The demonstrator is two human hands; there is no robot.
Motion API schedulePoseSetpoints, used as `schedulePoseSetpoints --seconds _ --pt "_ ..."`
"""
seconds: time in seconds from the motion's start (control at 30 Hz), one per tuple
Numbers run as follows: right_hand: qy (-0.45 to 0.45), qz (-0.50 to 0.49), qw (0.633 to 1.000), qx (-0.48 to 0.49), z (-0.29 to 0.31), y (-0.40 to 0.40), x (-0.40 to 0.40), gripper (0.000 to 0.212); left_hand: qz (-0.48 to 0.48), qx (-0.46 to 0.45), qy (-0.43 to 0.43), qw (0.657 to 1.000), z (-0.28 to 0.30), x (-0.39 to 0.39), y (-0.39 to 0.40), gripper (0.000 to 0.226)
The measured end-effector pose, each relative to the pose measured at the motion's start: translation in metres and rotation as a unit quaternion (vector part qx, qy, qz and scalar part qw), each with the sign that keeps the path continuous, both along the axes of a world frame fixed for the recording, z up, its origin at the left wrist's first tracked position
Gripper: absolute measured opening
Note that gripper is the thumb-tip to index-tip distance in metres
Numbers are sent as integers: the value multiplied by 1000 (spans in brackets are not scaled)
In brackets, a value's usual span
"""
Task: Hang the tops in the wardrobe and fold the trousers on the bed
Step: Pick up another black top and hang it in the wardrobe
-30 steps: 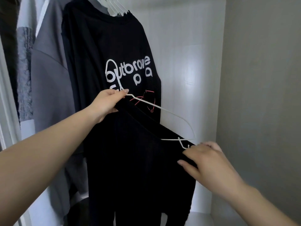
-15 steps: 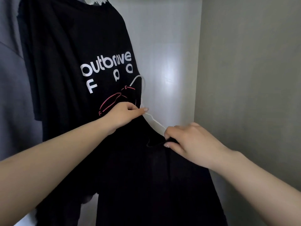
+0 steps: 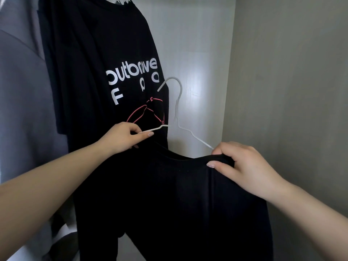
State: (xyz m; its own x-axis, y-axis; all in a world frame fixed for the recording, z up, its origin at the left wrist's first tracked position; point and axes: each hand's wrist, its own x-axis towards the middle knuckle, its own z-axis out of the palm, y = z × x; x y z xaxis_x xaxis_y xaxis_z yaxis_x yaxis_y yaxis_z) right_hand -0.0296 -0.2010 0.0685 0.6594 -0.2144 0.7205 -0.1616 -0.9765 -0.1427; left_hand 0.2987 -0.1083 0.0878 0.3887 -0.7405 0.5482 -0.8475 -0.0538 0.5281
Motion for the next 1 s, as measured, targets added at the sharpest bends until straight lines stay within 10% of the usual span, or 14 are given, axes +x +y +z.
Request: schedulePoseSetpoints --seconds 0.23,0.4,0.57,0.8,1.0 --pt "7 -43 999 -25 -3 -4 -6 13 77 93 -26 992 -1 4 4 84" --pt "-13 -95 992 80 -3 -1 -2 63 98 75 -43 991 1 0 0 96" --pt "93 -93 977 171 16 3 2 16 127 124 -62 982 18 5 -6 107" --pt "-6 264 768 583 60 39 8 21 -45 15 187 981 50 -27 -11 68" --pt "-105 275 764 575 84 66 48 13 -238 -48 378 894 66 -65 -10 93"
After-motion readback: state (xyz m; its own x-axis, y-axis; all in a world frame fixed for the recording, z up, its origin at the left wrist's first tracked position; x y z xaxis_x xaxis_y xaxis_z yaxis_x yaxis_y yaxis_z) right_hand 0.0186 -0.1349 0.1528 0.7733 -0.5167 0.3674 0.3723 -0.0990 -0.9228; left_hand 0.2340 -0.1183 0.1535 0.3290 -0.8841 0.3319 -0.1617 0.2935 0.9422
